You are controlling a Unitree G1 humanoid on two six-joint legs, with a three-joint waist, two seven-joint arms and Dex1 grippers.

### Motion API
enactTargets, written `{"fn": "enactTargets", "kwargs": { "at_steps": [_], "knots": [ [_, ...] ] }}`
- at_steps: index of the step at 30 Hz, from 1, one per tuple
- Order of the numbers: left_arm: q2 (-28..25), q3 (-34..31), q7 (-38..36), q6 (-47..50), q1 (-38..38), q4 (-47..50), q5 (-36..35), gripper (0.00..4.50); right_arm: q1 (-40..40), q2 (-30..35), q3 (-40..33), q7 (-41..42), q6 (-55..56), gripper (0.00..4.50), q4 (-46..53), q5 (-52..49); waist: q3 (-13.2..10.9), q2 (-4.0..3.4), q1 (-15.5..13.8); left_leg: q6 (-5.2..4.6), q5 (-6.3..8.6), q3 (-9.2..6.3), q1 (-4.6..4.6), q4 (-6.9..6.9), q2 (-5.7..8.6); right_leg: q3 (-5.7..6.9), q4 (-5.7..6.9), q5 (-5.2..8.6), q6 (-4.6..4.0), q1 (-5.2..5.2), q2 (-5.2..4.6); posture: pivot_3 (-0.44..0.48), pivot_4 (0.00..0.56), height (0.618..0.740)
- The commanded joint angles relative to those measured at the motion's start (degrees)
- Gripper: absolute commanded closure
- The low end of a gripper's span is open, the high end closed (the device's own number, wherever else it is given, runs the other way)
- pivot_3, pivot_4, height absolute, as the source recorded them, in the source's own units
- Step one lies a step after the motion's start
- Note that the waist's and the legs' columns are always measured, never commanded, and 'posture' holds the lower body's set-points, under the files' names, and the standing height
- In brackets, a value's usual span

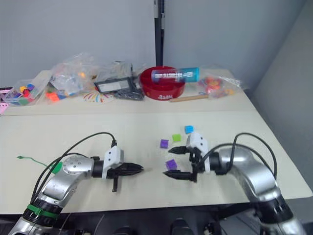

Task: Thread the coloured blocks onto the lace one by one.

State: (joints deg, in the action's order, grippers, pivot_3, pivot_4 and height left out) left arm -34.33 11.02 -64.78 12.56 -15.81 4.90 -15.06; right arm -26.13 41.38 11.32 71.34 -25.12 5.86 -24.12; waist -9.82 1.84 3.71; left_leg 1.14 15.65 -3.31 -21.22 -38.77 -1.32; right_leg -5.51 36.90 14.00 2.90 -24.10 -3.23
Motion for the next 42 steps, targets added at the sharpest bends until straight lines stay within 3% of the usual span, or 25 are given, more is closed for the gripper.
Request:
{"fn": "enactTargets", "kwargs": {
  "at_steps": [1, 10, 13, 20, 21, 31, 42],
  "knots": [
    [-0.78, -1.21, 0.24, 0.18, 0.12, 2.86, -0.94, 4.5, -3.14, -0.35, 3.91, 6.55, 11.69, 0.03, -8.28, 6.09, 0.0, 0.0, -0.16, -0.01, 0.0, 0.0, -0.04, 0.0, 0.01, 0.0, 0.0, 0.01, 0.01, -0.03, -0.01, 0.0, 0.15, 0.74],
    [-1.97, -1.74, 1.07, 1.51, 2.29, 6.39, -1.76, 4.5, -8.8, -4.28, 7.0, 12.9, 27.62, 0.03, -23.28, 12.7, -0.01, -0.02, -0.54, -0.02, 0.01, -0.02, -0.07, -0.01, 0.11, -0.01, 0.08, -0.02, 0.06, -0.06, -0.16, 0.0, 0.15, 0.74],
    [-2.13, -1.85, 1.15, 1.75, 2.82, 7.0, -1.79, 4.5, -9.56, -5.1, 6.68, 13.07, 29.82, 0.79, -25.84, 13.43, -0.02, -0.03, -0.54, -0.02, 0.01, -0.02, -0.04, -0.01, 0.11, -0.01, 0.11, -0.02, 0.05, -0.07, -0.16, 0.0, 0.15, 0.74],
    [-2.11, -1.71, 1.19, 2.19, 3.01, 7.64, -1.91, 4.5, -8.8, -6.71, 6.11, 10.87, 29.6, 3.22, -26.12, 13.95, -0.02, -0.03, -0.8, -0.02, 0.01, -0.02, -0.02, -0.01, 0.12, -0.01, 0.13, -0.03, 0.05, -0.06, -0.16, 0.0, 0.15, 0.74],
    [-1.96, -1.68, 1.26, 2.31, 3.0, 7.79, -2.02, 4.5, -8.31, -7.03, 5.95, 9.83, 28.49, 3.32, -25.06, 13.83, -0.02, -0.03, -0.83, -0.02, 0.01, -0.03, -0.02, -0.01, 0.12, -0.01, 0.14, -0.03, 0.05, -0.06, -0.17, 0.0, 0.15, 0.74],
    [-1.34, -1.56, 2.59, 3.84, 2.95, 8.95, -2.24, 4.5, 0.44, -9.15, 5.29, -0.91, 10.06, 3.32, -5.41, 12.06, -0.02, -0.03, -1.18, -0.02, 0.01, -0.06, -0.02, -0.02, 0.14, 0.0, 0.19, -0.03, 0.05, -0.07, -0.17, 0.0, 0.15, 0.74],
    [-1.99, 2.18, 3.52, 6.33, 0.85, 9.02, 1.43, 4.5, 4.43, -9.97, 6.45, -5.23, 12.77, 3.32, -8.12, 15.04, -0.01, -0.03, -1.14, -0.01, 0.01, -0.02, 0.06, -0.04, 0.15, -0.01, 0.15, -0.02, 0.06, 0.03, -0.16, 0.0, 0.15, 0.74]
  ]
}}
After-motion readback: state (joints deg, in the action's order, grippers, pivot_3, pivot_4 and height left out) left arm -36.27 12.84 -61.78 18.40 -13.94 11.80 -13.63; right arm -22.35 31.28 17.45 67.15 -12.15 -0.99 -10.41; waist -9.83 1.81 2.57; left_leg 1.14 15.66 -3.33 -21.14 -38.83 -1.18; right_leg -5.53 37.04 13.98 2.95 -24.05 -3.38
